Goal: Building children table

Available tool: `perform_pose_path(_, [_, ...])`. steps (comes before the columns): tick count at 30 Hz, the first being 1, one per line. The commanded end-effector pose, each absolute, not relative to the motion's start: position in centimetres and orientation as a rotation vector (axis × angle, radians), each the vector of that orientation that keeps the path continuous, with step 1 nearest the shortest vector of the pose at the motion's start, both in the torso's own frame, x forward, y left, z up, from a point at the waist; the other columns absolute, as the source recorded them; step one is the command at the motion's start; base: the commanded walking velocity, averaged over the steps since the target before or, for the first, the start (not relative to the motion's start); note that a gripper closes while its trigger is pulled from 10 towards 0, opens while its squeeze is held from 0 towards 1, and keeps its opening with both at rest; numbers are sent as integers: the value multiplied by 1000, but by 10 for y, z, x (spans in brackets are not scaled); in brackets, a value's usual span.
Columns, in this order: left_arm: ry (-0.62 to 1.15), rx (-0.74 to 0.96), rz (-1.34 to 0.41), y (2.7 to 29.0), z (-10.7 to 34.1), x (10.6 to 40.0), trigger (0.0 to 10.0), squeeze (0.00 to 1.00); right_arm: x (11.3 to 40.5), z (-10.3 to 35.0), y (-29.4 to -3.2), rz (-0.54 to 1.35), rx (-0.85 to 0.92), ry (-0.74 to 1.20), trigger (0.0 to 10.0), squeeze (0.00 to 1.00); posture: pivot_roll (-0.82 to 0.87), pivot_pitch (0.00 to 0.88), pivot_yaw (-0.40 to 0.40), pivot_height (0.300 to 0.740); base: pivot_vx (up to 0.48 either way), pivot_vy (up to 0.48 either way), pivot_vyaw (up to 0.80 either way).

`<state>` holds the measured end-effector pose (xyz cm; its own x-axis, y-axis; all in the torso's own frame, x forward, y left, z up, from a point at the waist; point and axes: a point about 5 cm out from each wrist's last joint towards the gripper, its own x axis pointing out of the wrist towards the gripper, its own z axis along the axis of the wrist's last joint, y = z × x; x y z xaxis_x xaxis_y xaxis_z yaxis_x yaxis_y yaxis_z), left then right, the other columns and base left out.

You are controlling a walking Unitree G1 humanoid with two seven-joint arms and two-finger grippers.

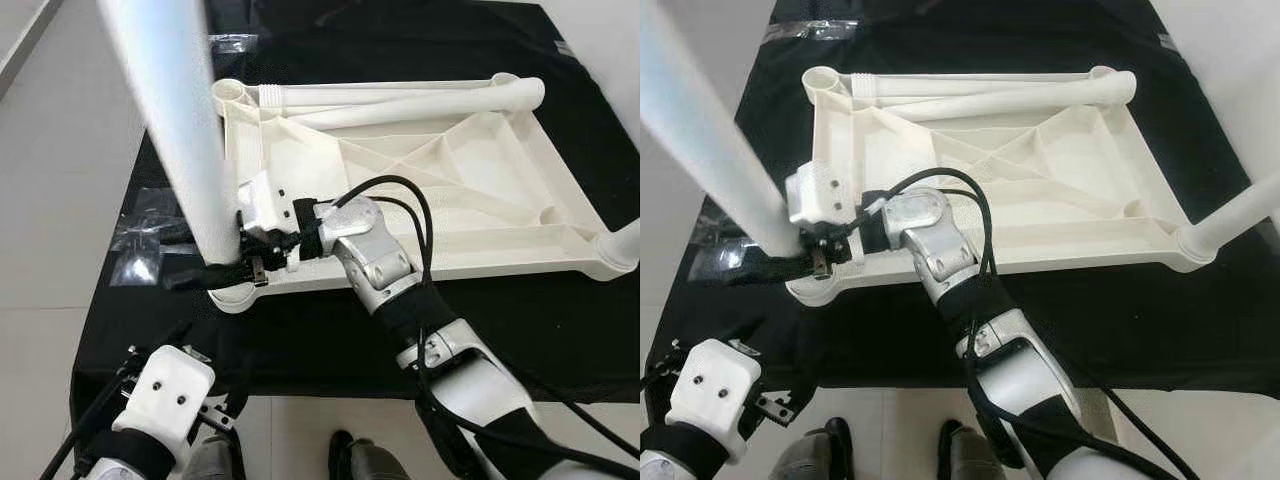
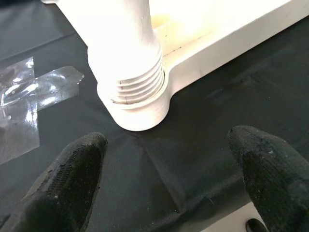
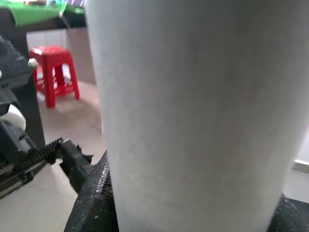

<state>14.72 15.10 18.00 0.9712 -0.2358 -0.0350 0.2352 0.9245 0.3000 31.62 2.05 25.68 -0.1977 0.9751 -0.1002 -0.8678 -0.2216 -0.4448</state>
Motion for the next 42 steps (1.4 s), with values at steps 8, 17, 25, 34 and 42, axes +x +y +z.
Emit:
perform_pose_path(8, [50,303,-236,152,171,148,10000,0,333,220,8,1673,-346,-13,10000,0,128,340,-138,740,0,0,0])
perform_pose_path(17, [52,301,-234,152,171,149,10000,0,348,220,10,1476,-197,61,10000,0,127,341,-137,740,0,0,0])
perform_pose_path(25, [54,301,-235,153,170,149,10000,0,348,215,6,1426,-177,69,10000,0,128,339,-134,740,0,0,0])
perform_pose_path(34, [56,301,-234,153,170,149,10000,0,345,205,4,1295,-142,9,10000,0,124,337,-132,740,0,0,0])
perform_pose_path(42, [60,302,-235,154,169,149,10000,0,326,196,14,1265,-83,-92,10000,0,126,327,-126,740,0,0,0])
